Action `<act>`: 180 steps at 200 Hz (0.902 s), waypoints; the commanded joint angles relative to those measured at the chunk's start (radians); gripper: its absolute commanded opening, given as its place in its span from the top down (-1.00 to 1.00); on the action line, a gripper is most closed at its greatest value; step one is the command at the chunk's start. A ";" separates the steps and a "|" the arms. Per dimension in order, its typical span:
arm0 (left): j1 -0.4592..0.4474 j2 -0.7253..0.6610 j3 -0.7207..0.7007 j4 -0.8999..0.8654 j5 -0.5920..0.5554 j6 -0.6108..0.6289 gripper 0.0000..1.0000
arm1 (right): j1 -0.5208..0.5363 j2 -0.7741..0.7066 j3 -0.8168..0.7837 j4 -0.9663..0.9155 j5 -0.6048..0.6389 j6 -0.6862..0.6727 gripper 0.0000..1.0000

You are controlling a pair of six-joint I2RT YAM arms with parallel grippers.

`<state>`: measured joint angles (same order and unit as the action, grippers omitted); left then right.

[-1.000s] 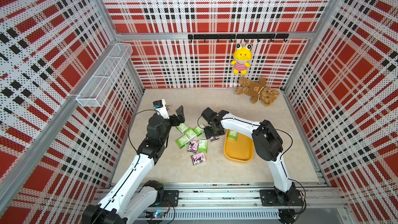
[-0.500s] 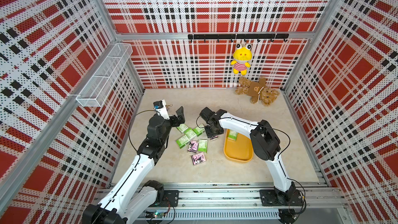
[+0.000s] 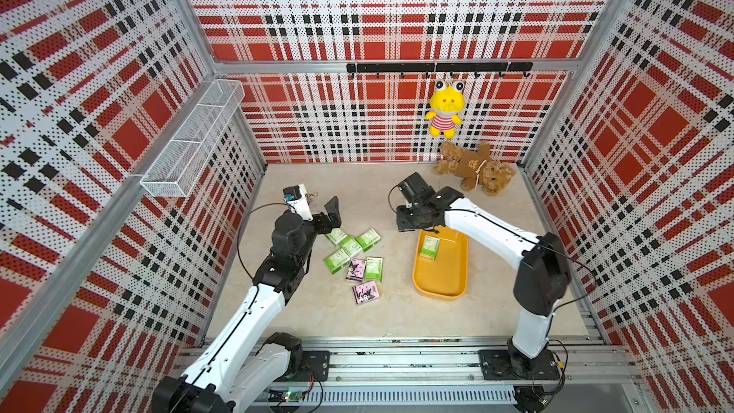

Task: Put the pocket tissues into the storage box
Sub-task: Pick up the pocket tissues from the center of the board, then place the pocket tissues in the storage box.

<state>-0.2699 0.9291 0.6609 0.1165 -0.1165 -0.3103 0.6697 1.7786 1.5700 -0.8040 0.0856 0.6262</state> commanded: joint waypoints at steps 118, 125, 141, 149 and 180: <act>-0.001 0.011 -0.007 0.035 0.017 -0.010 -0.98 | -0.148 -0.194 -0.472 0.071 0.077 0.084 -0.02; 0.000 0.011 -0.007 0.032 0.017 -0.010 -0.99 | -0.153 -0.181 -0.469 0.077 0.081 0.079 -0.02; 0.000 0.011 -0.009 0.029 0.016 -0.007 -0.99 | -0.167 -0.153 -0.460 0.092 0.079 0.062 -0.02; 0.000 0.011 -0.009 0.026 0.014 -0.006 -0.98 | -0.175 -0.139 -0.455 0.100 0.078 0.053 -0.02; 0.000 0.008 -0.007 0.022 0.007 -0.001 -0.98 | -0.189 -0.084 -0.425 0.108 0.080 0.019 -0.02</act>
<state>-0.2699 0.9516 0.6609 0.1307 -0.1036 -0.3210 0.4923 1.6554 1.1030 -0.7258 0.1478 0.6769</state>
